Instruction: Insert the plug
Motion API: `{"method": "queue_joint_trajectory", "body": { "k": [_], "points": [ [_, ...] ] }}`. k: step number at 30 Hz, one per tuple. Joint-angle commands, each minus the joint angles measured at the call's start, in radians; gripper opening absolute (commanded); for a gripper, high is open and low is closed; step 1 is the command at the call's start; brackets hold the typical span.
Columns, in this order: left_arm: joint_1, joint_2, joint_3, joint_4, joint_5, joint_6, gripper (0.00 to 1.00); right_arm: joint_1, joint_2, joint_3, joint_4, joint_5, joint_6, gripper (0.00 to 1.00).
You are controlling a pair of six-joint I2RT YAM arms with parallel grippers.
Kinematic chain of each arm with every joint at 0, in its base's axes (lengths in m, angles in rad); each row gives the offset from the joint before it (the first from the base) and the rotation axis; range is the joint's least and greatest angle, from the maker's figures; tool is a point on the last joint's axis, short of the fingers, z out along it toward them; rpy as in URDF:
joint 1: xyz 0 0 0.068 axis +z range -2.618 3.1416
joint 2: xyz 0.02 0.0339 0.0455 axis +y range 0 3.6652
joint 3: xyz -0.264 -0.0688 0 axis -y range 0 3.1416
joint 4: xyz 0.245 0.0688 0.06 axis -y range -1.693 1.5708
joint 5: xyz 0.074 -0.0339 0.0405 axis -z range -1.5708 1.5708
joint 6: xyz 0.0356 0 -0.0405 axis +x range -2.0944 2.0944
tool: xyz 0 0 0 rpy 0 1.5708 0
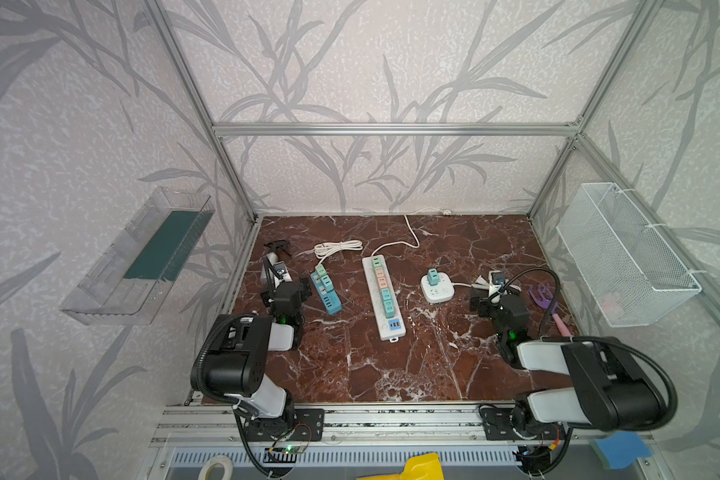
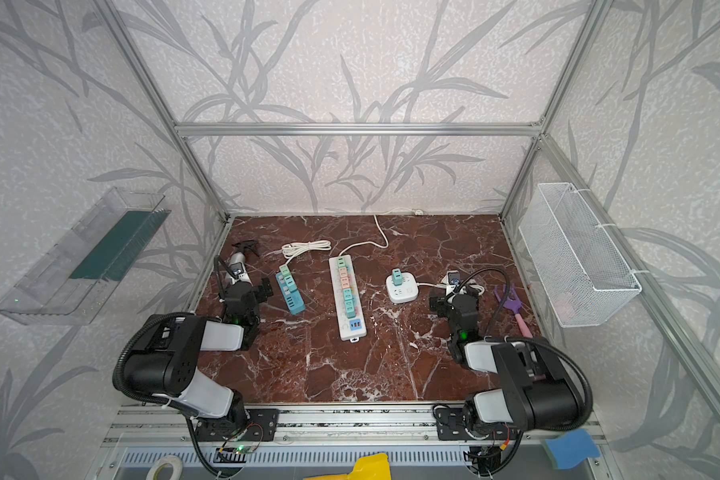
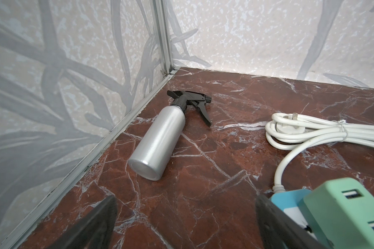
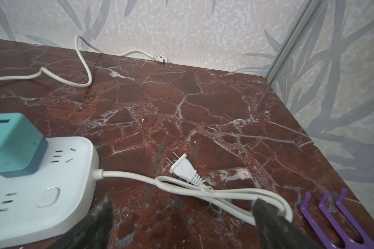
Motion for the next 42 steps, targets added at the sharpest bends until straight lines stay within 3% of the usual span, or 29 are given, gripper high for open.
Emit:
{"method": "queue_joint_trajectory", "body": {
  "k": [1,3,5,42],
  "points": [
    [0.000,0.007,0.000,0.025,0.003,0.012,0.99,0.007,0.141,0.012,0.300,0.057,-0.022,0.99],
    [0.000,0.007,0.000,0.026,0.004,0.011,0.99,0.009,0.069,0.074,0.073,0.086,0.006,0.99],
    [0.000,0.007,0.000,0.025,0.004,0.011,0.99,-0.017,0.081,0.138,-0.036,0.067,0.031,0.99],
    [0.000,0.007,0.000,0.026,0.004,0.012,0.99,-0.013,0.093,0.145,-0.023,0.073,0.017,0.99]
  ]
}}
